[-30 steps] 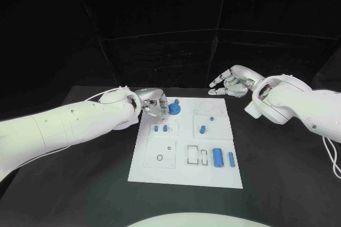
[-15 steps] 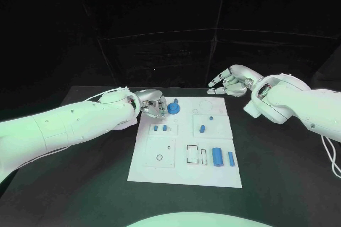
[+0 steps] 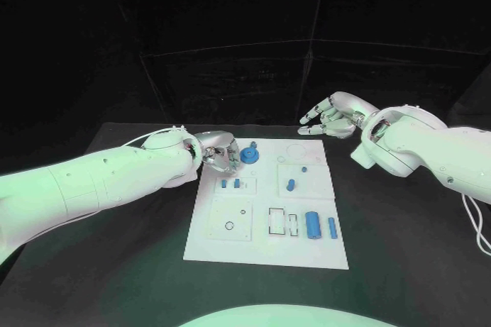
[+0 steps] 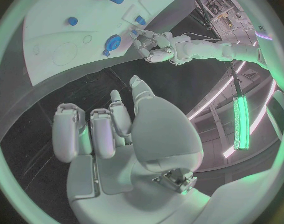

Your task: Assemble the parts on the task board

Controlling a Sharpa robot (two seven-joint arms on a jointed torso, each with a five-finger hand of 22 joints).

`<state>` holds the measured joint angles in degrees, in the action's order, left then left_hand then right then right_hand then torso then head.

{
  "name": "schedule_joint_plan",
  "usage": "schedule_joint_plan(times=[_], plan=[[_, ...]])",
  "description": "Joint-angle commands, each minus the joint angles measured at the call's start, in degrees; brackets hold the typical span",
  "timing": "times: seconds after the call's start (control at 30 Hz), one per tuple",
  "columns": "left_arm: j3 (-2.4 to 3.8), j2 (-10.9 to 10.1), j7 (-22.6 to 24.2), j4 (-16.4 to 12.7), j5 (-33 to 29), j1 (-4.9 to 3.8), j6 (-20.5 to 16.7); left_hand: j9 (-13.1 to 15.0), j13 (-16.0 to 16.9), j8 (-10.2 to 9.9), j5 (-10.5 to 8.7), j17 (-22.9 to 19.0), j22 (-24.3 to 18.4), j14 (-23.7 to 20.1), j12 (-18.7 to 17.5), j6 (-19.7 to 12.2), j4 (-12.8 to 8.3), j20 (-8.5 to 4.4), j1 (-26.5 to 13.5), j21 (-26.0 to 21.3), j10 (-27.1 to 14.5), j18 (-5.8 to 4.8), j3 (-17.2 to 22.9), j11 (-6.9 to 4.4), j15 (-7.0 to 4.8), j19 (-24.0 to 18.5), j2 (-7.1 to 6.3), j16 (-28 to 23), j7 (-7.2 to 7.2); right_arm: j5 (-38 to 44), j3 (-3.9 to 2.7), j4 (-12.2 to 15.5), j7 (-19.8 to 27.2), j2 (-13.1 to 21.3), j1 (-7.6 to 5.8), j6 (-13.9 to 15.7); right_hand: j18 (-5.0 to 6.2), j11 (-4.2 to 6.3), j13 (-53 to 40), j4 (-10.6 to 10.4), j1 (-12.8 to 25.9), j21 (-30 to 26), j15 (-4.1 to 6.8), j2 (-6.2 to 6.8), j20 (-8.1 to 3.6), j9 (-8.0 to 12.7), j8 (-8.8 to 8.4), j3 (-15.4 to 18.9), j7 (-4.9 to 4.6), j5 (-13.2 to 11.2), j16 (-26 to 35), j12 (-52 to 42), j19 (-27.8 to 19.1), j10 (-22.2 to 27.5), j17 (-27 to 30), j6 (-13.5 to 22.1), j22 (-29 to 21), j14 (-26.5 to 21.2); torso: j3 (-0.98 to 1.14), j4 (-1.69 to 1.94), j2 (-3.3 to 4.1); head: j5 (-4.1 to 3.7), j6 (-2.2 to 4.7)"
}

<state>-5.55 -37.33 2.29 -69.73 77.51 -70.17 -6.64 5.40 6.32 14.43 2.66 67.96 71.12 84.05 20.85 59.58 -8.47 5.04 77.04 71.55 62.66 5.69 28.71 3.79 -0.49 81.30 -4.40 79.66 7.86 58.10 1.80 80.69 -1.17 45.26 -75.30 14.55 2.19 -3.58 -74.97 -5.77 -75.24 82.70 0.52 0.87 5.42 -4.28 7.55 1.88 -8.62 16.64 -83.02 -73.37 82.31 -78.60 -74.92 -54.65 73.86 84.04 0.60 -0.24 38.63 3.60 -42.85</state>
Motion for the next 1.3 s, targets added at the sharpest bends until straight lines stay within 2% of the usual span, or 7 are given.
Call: schedule_joint_plan(times=[0.03, 0.47, 1.0, 1.2, 1.3], plan=[[-0.09, 0.09, 0.03, 0.10, -0.24, -0.04, 0.93, -0.07, 0.06, -0.23, 0.15, -0.11, -0.06, 0.38, -0.19, 0.28, 0.00, 0.15, -0.11, 0.00, 0.33, -0.87, 0.23, 0.11, -0.17, 0.07, 0.42, -0.40, 0.03, 0.06, -0.04, 0.09, 0.52, -0.05, -0.12, 0.32, 1.19, -0.02, -0.34, 0.13, -0.16, -0.33, 0.27, -0.48, -0.09, 0.09, 0.16, 0.17, 0.02, 0.27, 0.36, 0.23, -0.26, 0.19, -3.80, 0.19, -0.05, 3.23, 0.01, -0.02, -0.01, -0.02, 0.00], [-0.85, 1.04, -0.72, 1.40, -0.23, 0.06, 0.76, -0.26, -0.25, -0.95, 0.13, -0.55, -0.41, 0.22, -1.10, -0.07, -0.04, 0.26, -0.41, -0.47, 0.06, -0.75, 0.15, 0.26, -0.05, -0.24, 0.02, -0.57, 0.05, 0.06, -0.04, 0.09, 0.81, -0.08, -0.12, -0.19, 1.19, -0.02, -0.34, 0.13, -0.16, -0.33, 0.27, -0.48, -0.09, 0.09, 0.16, 0.17, 0.02, 0.27, 0.36, 0.23, -0.26, 0.19, -3.80, 0.19, -0.05, 3.23, 0.02, -0.04, 0.02, -0.10, 0.05], [-0.96, 1.19, -1.56, 1.51, -0.22, 0.14, 0.88, -0.32, -0.36, -1.19, 0.13, -0.73, -0.48, 0.16, -1.41, -0.17, -0.06, 0.30, -0.54, -0.58, -0.03, -0.73, 0.07, 0.31, -0.01, -0.32, -0.15, -0.64, 0.04, -0.11, -0.04, 0.00, 0.93, -0.21, -0.12, -0.33, 1.18, -0.02, -0.32, 0.14, -0.19, -0.34, 0.28, -0.53, -0.09, 0.10, 0.19, 0.22, 0.02, 0.31, 0.38, 0.24, -0.24, 0.19, -3.79, 0.21, -0.05, 3.24, 0.01, -0.01, -0.02, -0.09, 0.06], [-0.96, 1.16, -1.49, 1.42, -0.22, 0.15, 1.40, -1.00, -1.25, -3.07, 0.12, -1.44, -1.69, -0.07, -3.62, -2.44, 0.23, 0.71, -1.94, -1.96, -2.44, -0.47, -0.58, 1.17, 0.61, -1.09, -1.62, -0.90, 0.57, -0.12, -0.04, -0.04, 0.89, -0.20, -0.12, -0.35, 1.18, -0.02, -0.32, 0.14, -0.19, -0.34, 0.28, -0.53, -0.09, 0.10, 0.19, 0.22, 0.02, 0.31, 0.38, 0.24, -0.24, 0.19, -3.79, 0.21, -0.05, 3.24, 0.01, 0.00, -0.02, -0.13, 0.00], [-0.96, 1.07, -1.40, 1.34, -0.22, 0.15, 1.55, -1.30, -1.96, -3.97, 0.14, -1.85, -4.22, -0.18, -5.22, -3.33, 0.36, 1.09, -2.54, -4.67, -4.61, 0.16, -1.01, 1.76, 1.07, -2.48, -2.39, -1.02, 0.86, -0.12, -0.04, -0.05, 0.86, -0.15, -0.12, -0.39, 1.18, -0.02, -0.32, 0.14, -0.19, -0.34, 0.28, -0.53, -0.09, 0.10, 0.19, 0.22, 0.02, 0.31, 0.38, 0.24, -0.24, 0.19, -3.79, 0.21, -0.05, 3.24, 0.04, 0.00, -0.02, -0.15, 0.05]])
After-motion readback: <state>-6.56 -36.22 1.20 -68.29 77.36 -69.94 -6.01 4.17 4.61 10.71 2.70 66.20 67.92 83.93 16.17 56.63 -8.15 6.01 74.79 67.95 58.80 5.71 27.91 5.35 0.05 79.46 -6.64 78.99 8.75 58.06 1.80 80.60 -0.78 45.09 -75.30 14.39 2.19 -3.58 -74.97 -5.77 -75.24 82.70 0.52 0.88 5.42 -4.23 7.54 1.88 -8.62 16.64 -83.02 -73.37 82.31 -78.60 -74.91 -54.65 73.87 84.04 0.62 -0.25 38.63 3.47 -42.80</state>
